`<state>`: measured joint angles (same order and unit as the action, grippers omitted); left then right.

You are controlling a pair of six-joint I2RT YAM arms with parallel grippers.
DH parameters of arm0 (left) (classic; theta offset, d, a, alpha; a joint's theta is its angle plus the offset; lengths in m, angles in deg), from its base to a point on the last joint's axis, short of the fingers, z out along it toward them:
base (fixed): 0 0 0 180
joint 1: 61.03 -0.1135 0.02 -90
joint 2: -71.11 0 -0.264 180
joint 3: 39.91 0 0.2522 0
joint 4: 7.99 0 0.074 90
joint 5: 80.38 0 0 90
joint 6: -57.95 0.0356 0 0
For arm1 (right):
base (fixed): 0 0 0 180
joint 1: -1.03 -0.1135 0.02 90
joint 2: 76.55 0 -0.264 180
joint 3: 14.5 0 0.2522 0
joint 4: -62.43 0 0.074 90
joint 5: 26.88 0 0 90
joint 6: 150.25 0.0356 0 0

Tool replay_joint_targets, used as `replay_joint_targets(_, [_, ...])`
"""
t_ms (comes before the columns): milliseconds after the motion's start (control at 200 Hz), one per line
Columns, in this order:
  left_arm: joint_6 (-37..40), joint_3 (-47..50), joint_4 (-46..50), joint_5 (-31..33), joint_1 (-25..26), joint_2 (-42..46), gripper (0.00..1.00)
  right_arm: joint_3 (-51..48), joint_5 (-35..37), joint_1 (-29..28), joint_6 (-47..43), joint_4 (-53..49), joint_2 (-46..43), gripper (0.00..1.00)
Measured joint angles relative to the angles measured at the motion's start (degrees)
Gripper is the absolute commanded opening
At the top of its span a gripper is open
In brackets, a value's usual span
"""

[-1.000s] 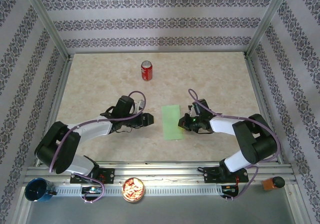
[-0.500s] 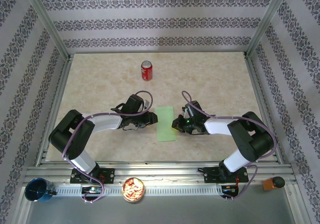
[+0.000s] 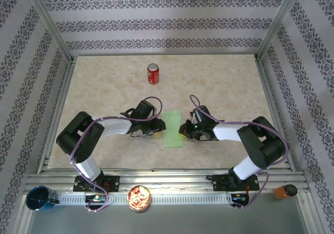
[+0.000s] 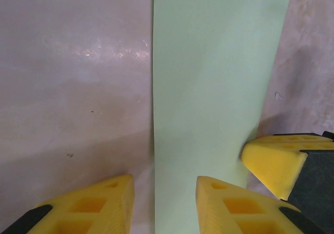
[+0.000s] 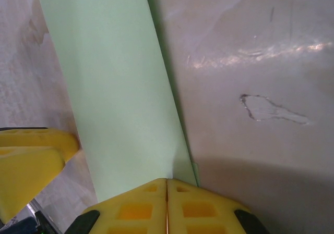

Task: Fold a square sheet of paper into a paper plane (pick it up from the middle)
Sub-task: Move the paper to the center of the table.

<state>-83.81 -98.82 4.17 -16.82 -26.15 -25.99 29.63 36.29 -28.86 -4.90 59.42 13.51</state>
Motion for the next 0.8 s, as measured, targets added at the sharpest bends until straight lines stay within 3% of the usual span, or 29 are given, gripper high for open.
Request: replay_joint_targets(799, [-2.91, 0.0, -2.21, -0.5, 0.04, -1.66, 0.23, 0.0, 0.0, 0.0, 0.0, -0.04, 0.0, 0.1])
